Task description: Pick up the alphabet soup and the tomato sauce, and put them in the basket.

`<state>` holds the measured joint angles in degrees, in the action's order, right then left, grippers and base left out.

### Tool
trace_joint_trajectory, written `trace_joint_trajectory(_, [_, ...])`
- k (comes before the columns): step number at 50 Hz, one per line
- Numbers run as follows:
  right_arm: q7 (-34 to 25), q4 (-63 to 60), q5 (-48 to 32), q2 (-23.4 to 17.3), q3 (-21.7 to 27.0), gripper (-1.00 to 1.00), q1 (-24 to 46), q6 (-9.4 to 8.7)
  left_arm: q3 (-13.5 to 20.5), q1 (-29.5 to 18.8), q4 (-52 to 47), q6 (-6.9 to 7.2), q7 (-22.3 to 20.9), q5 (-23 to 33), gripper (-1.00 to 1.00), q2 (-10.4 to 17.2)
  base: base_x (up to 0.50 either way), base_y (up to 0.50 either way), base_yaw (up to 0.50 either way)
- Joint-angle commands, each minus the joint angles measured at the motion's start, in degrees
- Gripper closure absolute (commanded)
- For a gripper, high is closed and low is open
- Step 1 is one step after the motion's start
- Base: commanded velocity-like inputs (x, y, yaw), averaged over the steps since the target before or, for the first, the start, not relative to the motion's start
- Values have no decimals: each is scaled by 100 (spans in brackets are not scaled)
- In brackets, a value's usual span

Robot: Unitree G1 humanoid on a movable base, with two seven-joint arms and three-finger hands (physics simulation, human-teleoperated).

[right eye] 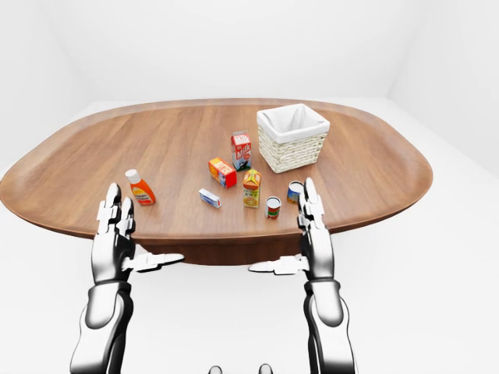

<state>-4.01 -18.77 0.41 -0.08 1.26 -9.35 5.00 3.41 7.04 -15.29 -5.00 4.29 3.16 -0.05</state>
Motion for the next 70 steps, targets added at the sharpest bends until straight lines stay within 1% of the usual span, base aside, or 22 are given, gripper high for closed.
trace_joint_trajectory(1, [38,-66,-22,7,27,-100,-72,0,39,49,-149,0,106,67,-100,-10,0,0,0])
trace_joint_trajectory(14, [30,-127,-32,3,25,-100,-84,0,28,59,-144,0,98,78,-100,-8,4,0,0])
trace_joint_trajectory(45, [16,-55,-50,1,13,-100,-90,0,-1,48,-117,0,59,111,-100,1,24,0,0])
trace_joint_trajectory(48, [14,-66,-46,0,17,-100,-104,0,-16,62,-161,0,50,128,-100,-2,25,0,0])
trace_joint_trajectory(51, [12,-403,-41,-11,20,-100,-73,0,-29,81,-209,0,46,145,-100,-7,25,0,0])
trace_joint_trajectory(55, [-1,-137,-52,2,27,-100,-73,0,-24,75,-189,0,50,154,-100,-5,24,0,0])
trace_joint_trajectory(70, [2,-303,-56,-4,22,-100,-50,0,-12,57,-129,0,48,158,-100,0,25,0,0])
